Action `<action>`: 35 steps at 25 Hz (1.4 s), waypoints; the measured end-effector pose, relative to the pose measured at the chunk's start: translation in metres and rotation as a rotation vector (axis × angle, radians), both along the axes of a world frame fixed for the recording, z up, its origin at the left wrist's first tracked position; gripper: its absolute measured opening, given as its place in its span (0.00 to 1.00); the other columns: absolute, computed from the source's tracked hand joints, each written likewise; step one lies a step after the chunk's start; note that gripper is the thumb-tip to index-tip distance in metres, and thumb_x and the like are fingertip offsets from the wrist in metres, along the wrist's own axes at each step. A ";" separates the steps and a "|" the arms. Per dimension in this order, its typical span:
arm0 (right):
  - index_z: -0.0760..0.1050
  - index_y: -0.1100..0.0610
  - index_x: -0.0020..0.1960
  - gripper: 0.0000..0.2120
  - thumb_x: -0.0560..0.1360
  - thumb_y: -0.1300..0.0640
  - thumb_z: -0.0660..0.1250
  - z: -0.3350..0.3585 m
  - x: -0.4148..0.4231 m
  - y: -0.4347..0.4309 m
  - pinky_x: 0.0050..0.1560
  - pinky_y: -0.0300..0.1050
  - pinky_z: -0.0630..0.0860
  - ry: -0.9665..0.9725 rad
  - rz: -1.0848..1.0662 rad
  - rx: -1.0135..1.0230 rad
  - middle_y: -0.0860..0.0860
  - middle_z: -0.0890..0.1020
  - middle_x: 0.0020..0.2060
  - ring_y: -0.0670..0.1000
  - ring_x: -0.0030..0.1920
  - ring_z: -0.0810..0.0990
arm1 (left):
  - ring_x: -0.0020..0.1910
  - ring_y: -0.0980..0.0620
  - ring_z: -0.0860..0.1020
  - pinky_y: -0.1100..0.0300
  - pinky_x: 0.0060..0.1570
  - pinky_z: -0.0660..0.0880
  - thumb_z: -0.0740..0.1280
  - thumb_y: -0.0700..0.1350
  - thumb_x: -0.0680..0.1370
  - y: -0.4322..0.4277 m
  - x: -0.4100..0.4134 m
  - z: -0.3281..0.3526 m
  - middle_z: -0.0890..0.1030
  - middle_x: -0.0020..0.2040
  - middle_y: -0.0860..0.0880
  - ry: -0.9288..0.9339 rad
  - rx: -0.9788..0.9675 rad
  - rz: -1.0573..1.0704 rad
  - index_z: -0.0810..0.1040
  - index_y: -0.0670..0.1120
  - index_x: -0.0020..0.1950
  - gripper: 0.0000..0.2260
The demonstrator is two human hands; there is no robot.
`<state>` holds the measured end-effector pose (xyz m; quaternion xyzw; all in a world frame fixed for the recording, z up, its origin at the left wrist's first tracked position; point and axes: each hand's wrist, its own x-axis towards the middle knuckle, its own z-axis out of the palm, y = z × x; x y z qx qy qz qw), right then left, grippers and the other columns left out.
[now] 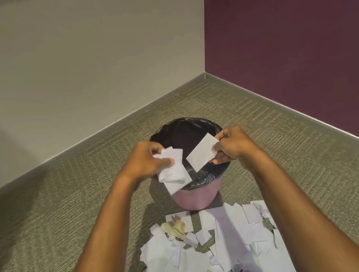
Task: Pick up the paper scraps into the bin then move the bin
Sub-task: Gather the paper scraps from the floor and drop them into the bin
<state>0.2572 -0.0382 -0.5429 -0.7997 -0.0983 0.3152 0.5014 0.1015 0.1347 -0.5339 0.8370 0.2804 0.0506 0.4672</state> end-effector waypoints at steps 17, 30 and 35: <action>0.76 0.65 0.50 0.06 0.75 0.72 0.65 -0.015 -0.009 0.002 0.38 0.50 0.84 0.053 0.062 0.069 0.63 0.82 0.40 0.59 0.36 0.84 | 0.23 0.46 0.78 0.60 0.21 0.76 0.67 0.42 0.77 -0.014 0.040 -0.043 0.78 0.32 0.41 -0.015 -0.258 0.348 0.74 0.40 0.44 0.06; 0.74 0.64 0.63 0.26 0.71 0.51 0.75 -0.200 -0.028 -0.079 0.52 0.49 0.78 0.001 0.374 -0.892 0.59 0.80 0.60 0.59 0.58 0.80 | 0.55 0.44 0.79 0.52 0.52 0.78 0.67 0.47 0.73 -0.114 -0.002 -0.213 0.79 0.60 0.42 0.688 0.100 -0.443 0.76 0.41 0.59 0.17; 0.68 0.62 0.66 0.29 0.72 0.48 0.69 -0.276 -0.061 -0.101 0.61 0.53 0.75 0.013 0.123 -0.843 0.60 0.76 0.61 0.61 0.61 0.76 | 0.69 0.41 0.66 0.46 0.65 0.68 0.66 0.56 0.75 -0.149 -0.009 -0.266 0.66 0.70 0.43 0.617 0.224 -0.375 0.59 0.46 0.74 0.32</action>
